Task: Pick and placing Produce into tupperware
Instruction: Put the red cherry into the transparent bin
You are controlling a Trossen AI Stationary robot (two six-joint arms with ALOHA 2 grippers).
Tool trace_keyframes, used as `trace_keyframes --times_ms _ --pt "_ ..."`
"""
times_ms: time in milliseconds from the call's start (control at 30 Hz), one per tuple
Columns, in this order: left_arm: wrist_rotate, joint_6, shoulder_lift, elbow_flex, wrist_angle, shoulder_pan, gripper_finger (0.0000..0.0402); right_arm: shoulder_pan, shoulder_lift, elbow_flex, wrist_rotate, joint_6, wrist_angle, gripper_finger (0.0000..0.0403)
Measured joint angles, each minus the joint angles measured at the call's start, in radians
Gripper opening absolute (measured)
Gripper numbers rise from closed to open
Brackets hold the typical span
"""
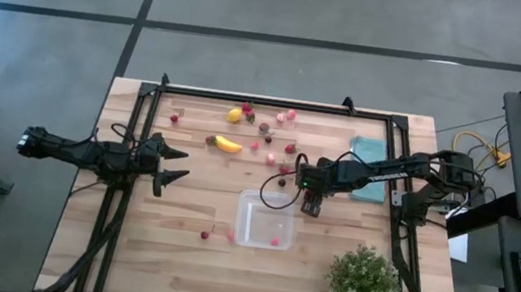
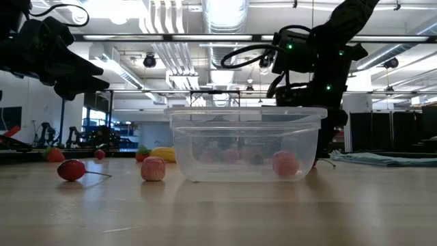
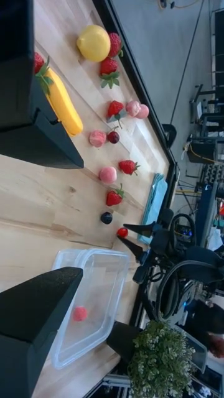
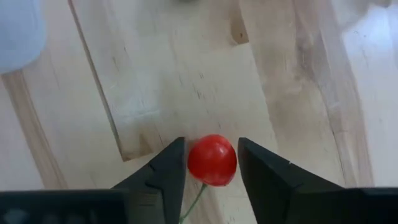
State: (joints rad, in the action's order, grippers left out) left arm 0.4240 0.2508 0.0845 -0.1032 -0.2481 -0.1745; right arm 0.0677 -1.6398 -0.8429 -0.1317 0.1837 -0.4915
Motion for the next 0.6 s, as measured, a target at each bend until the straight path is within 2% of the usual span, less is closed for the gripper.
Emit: trace_keyframes --times_ms 233,467,600 --pt "0.000 0.000 0.000 0.000 0.000 0.000 0.0258 0.000 0.001 0.007 -0.007 -0.001 0.004 0.0101" --pt "0.000 0.000 0.000 0.000 0.000 0.000 0.0258 0.000 0.002 0.005 -0.028 0.000 -0.005 0.0102" --pt "0.000 0.000 0.000 0.000 0.000 0.000 0.0258 0.000 0.002 -0.040 -0.027 0.045 -0.056 0.0102"
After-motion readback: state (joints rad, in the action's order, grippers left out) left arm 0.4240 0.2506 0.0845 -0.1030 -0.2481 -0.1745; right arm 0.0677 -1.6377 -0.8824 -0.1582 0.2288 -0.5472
